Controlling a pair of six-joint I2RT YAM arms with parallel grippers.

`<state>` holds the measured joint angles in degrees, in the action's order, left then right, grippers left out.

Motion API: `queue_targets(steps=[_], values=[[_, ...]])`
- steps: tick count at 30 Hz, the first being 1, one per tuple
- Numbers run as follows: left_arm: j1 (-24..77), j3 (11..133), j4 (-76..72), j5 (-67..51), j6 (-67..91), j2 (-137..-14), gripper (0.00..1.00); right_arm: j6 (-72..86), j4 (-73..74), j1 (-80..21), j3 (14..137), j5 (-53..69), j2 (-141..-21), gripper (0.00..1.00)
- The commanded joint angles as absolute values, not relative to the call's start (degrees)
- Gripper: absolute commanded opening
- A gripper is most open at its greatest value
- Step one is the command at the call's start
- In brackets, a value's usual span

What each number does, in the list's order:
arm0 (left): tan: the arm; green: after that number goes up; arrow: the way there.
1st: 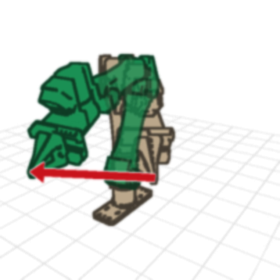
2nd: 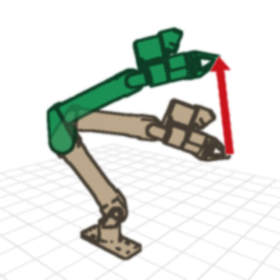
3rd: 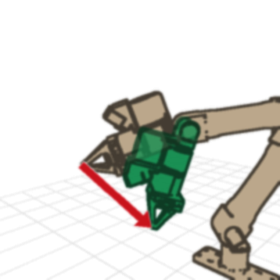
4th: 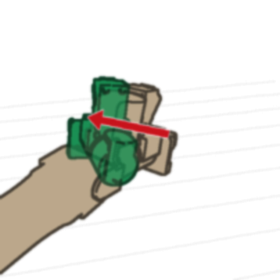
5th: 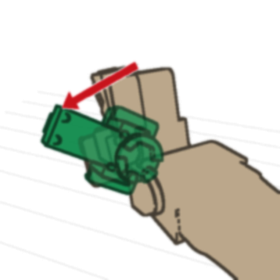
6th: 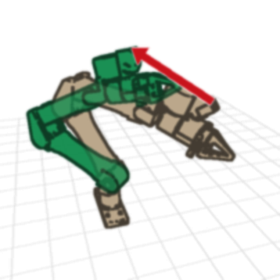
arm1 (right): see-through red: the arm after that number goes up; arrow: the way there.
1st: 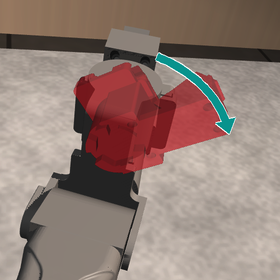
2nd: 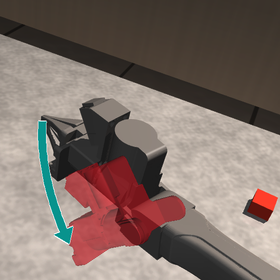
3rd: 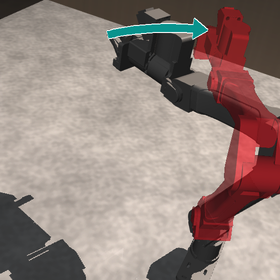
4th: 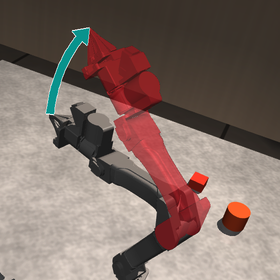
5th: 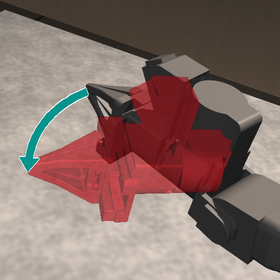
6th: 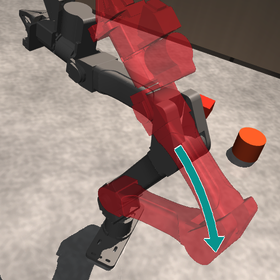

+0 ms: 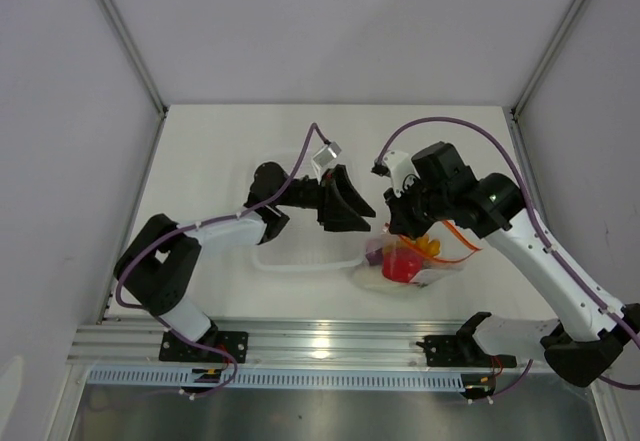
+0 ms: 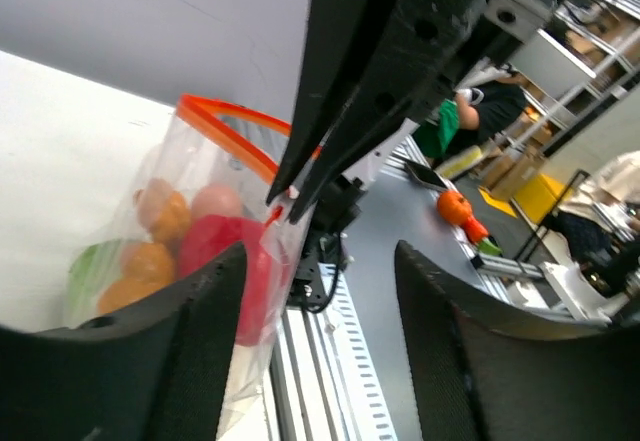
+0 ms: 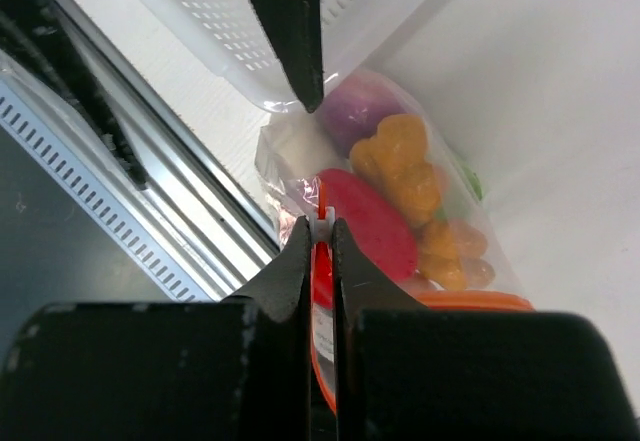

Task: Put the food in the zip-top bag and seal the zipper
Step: Zip the zipper food storage bag at the center of the board.

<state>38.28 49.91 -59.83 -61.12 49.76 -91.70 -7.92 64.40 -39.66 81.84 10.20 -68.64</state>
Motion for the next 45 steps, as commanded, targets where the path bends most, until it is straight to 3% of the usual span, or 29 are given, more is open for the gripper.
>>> queue_targets(steps=[1,2,3,4,9,20,23,26,27,29,30,31,32,41,45], values=[[39.02,50.97,-68.81,-67.31,51.42,-91.66,0.65,-6.34,62.32,-39.99,86.21,13.96,-66.8,0.0],[39.63,50.8,-68.47,-67.59,50.28,-91.76,0.66,-6.24,62.4,-39.99,87.09,14.76,-66.88,0.0],[40.07,50.8,-67.94,-67.67,49.23,-91.76,0.9,-6.15,62.49,-39.99,87.88,15.55,-67.32,0.0],[41.21,51.24,-63.85,-66.81,45.48,-91.32,0.99,-6.07,62.49,-39.99,88.93,16.6,-67.41,0.0],[46.05,53.08,-43.53,-58.55,28.41,-88.07,0.99,-6.15,63.1,-39.99,89.74,17.05,-68.64,0.0],[48.25,52.03,-39.64,-41.23,20.57,-86.13,1.0,-5.54,61.44,-40.61,89.12,16.96,-69.08,0.0],[48.87,52.12,-39.46,-39.03,19.78,-86.48,0.92,-5.36,61.17,-40.78,89.21,16.35,-69.34,0.0],[48.96,52.47,-39.37,-38.41,19.78,-87.1,0.71,-5.36,61.26,-41.04,89.03,15.47,-69.43,0.0],[48.96,52.47,-39.37,-38.58,19.78,-87.19,0.54,-5.36,61.09,-41.13,88.95,15.21,-69.52,0.0],[48.96,52.73,-39.2,-39.11,19.87,-87.62,0.35,-5.54,61.0,-41.13,88.68,14.68,-69.35,0.0],[48.96,52.73,-39.11,-39.46,19.86,-87.54,0.18,-5.62,61.08,-41.13,88.68,14.16,-69.43,0.0],[48.87,52.65,-39.02,-39.81,19.95,-87.63,0.06,-5.62,61.26,-41.13,88.68,13.63,-69.61,0.0],[48.87,52.56,-38.41,-39.55,19.86,-87.45,0.01,-6.06,61.43,-41.13,88.68,12.93,-69.52,0.0],[45.44,50.36,-45.08,-46.04,26.71,-88.06,0.0,-9.23,64.95,-41.13,84.56,7.74,-69.52,0.0],[43.33,47.65,-56.3,-49.48,32.95,-89.03,0.0,-10.1,63.9,-40.78,82.09,5.81,-69.34,0.0]])
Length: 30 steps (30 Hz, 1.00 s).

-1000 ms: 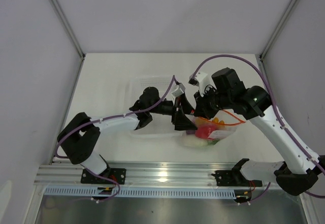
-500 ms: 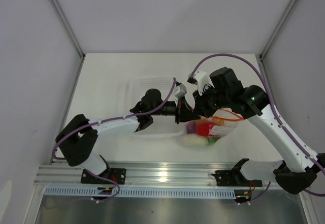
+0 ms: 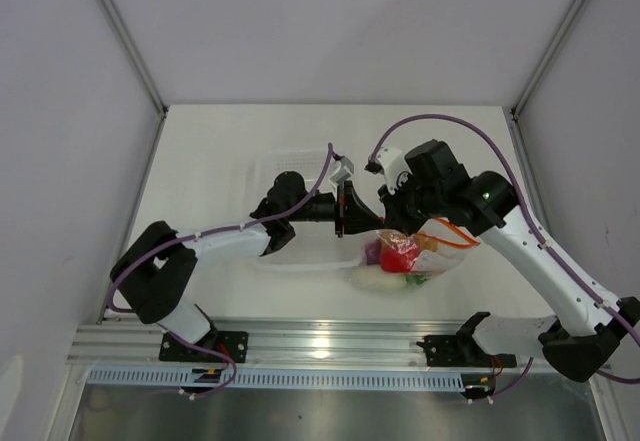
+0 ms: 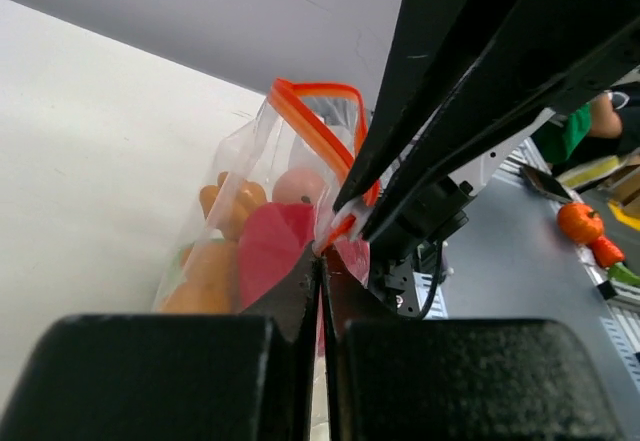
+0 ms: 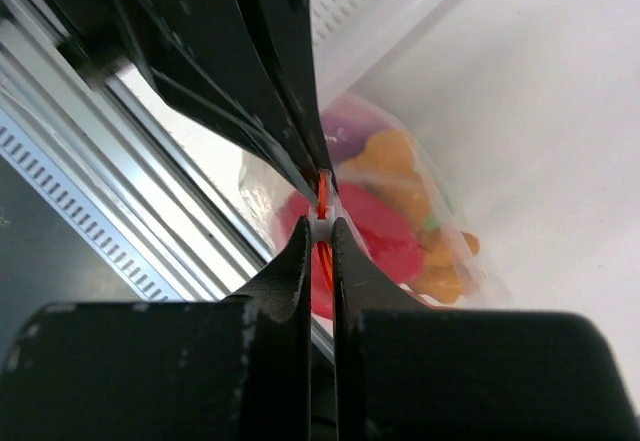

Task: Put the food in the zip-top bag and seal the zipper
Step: Zip the zipper food storage bag at the center of the board.

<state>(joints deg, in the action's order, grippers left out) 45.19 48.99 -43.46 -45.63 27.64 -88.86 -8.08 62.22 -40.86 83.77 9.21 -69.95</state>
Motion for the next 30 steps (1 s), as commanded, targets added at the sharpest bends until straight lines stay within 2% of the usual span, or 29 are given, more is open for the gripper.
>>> queue_targets(steps=[1,6,10,11,12,13,14,15,23,30], values=[[42.81,47.29,-57.64,-49.92,35.13,-89.56,0.0,-10.19,63.9,-40.69,82.0,5.37,-69.43,0.0],[42.54,46.5,-60.55,-51.06,37.27,-89.83,0.0,-10.02,62.93,-40.25,83.41,6.06,-69.7,0.0],[42.54,47.89,-57.14,-53.69,36.12,-89.03,0.02,-8.1,62.93,-40.17,84.72,8.43,-68.82,0.0],[42.54,47.99,-56.43,-53.88,35.69,-88.42,0.32,-7.56,63.02,-40.17,85.07,8.79,-68.82,0.0],[42.63,47.9,-55.73,-53.79,34.73,-87.9,0.47,-6.86,63.02,-40.25,85.34,9.14,-68.47,0.0],[42.63,47.55,-55.11,-52.83,34.37,-87.19,0.57,-6.07,62.84,-40.25,85.69,9.49,-68.21,0.0],[42.63,45.98,-54.59,-51.95,33.93,-85.45,0.81,-4.5,62.41,-40.34,85.61,9.75,-67.94,0.0],[42.63,45.36,-54.15,-50.99,32.71,-84.56,0.99,-3.7,62.05,-40.34,85.43,9.93,-67.24,0.0],[43.33,41.75,-41.4,-38.24,23.56,-73.84,0.99,1.13,60.38,-40.34,84.2,12.39,-65.74,0.0],[44.82,43.68,-37.79,-40.16,18.72,-76.98,0.99,3.51,59.77,-40.25,84.29,14.41,-65.57,0.0]])
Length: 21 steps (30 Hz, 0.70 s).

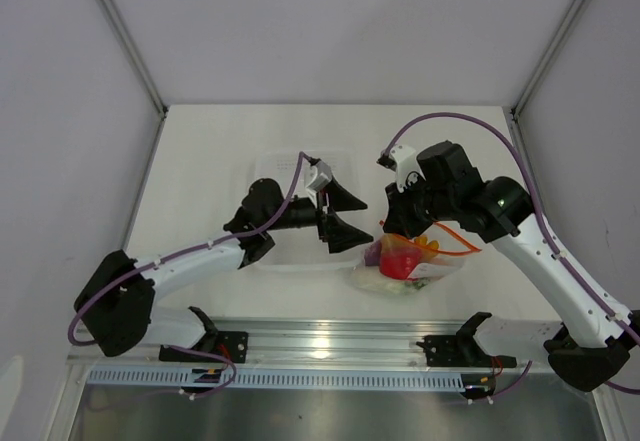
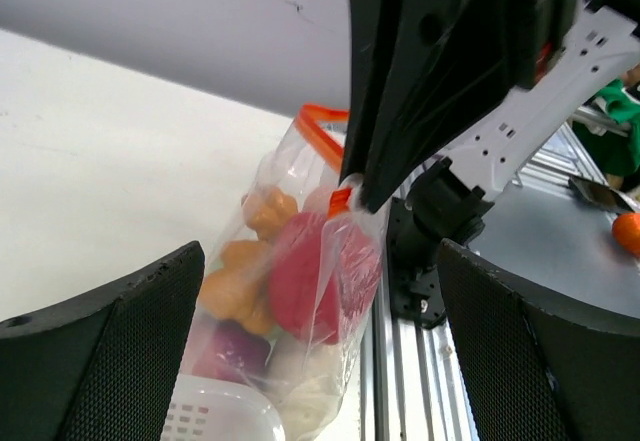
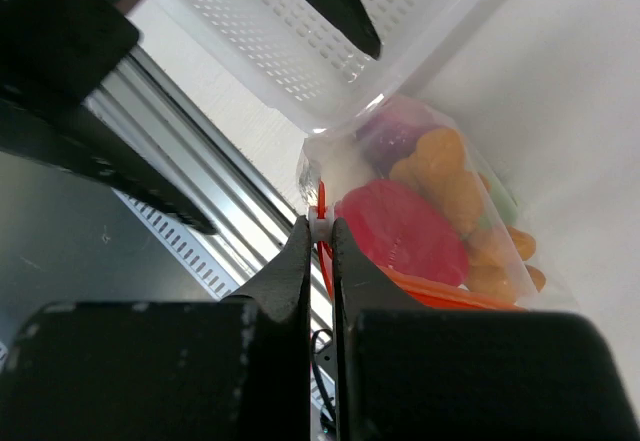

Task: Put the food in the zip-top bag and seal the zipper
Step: Zip the zipper food storage bag at the center of the board.

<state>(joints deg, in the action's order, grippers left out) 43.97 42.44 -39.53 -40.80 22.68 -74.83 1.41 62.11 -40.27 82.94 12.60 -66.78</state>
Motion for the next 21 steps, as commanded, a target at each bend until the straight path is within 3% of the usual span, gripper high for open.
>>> queue_targets(steps=[1,12,14,15,16,19,21], values=[[45.09,44.81,-37.44,-41.04,18.55,-78.04,1.0,3.6,59.85,-40.25,84.2,14.68,-65.57,0.0],[47.46,49.91,-45.26,-49.56,20.39,-89.46,1.0,3.87,59.85,-40.17,84.99,14.24,-65.83,0.0],[47.9,52.19,-45.35,-52.2,21.52,-91.22,0.85,5.0,59.42,-40.17,84.38,13.01,-65.74,0.0],[47.99,52.9,-45.26,-53.16,22.23,-92.01,0.7,5.62,59.33,-40.17,84.38,12.57,-65.83,0.0],[47.99,53.43,-45.18,-54.65,23.11,-92.72,0.38,6.41,59.41,-40.08,84.46,11.96,-65.92,0.01],[47.99,53.62,-48.15,-54.32,27.06,-94.39,0.01,9.83,59.68,-39.9,84.99,9.94,-65.92,0.07],[48.08,52.65,-49.65,-52.92,29.44,-94.48,0.01,12.99,60.29,-39.73,85.34,8.27,-65.57,0.2]])
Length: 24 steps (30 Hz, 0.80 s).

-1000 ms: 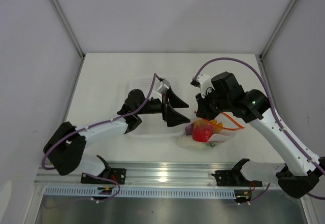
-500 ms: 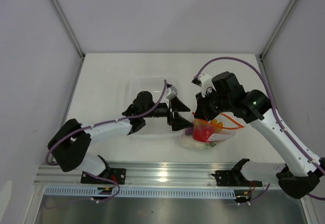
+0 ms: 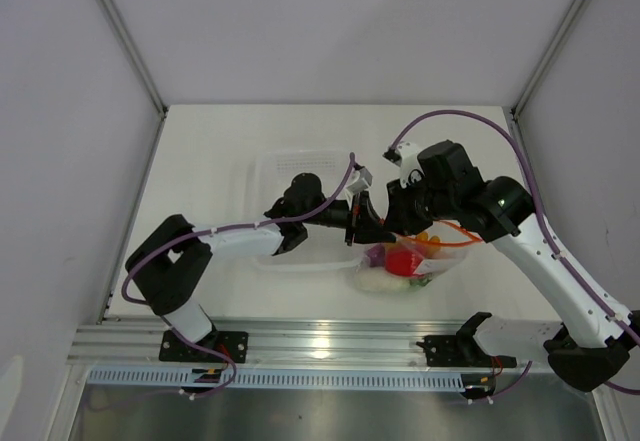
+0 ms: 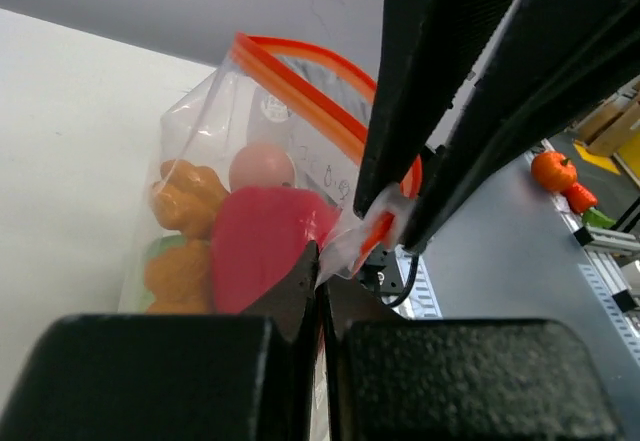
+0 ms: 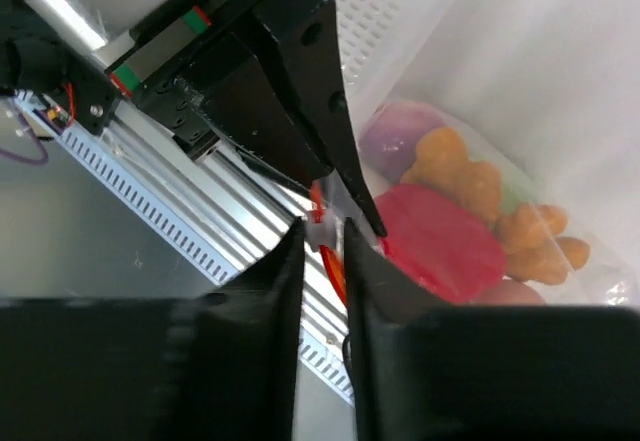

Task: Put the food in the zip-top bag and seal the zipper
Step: Zip the zipper food storage bag at the center of the board.

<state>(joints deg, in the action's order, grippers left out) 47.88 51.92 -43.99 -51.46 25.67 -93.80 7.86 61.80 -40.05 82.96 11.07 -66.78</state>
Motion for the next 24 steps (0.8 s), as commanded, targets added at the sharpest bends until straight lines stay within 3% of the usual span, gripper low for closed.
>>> queue_targets(steps=[1,2,4,5,6,8,17,24], values=[[47.99,52.12,-50.88,-52.91,29.97,-94.4,0.0,14.23,60.47,-39.81,85.34,6.35,-65.48,0.27],[47.99,52.03,-50.8,-52.65,30.49,-94.22,0.01,15.8,60.9,-39.73,85.34,4.59,-64.96,0.41],[47.99,52.03,-47.83,-49.05,30.32,-93.08,0.01,21.49,62.13,-39.73,85.34,-4.15,-64.08,0.57],[47.99,52.12,-46.86,-48.0,30.32,-92.64,0.0,23.71,62.92,-39.64,85.34,-6.92,-62.68,0.82],[47.99,52.38,-45.98,-45.47,30.5,-92.29,0.01,25.56,63.8,-39.55,85.43,-9.29,-61.97,0.99],[47.99,52.29,-44.13,-42.99,31.29,-90.71,0.0,32.06,68.45,-38.85,87.36,-14.49,-61.0,0.99],[48.16,56.95,-32.97,-26.64,32.87,-87.54,0.0,47.26,78.84,-35.86,87.55,-15.38,-53.8,0.99],[48.43,58.54,-30.41,-23.12,33.05,-87.1,0.01,50.71,75.59,-36.03,70.52,0.86,-49.13,0.99]])
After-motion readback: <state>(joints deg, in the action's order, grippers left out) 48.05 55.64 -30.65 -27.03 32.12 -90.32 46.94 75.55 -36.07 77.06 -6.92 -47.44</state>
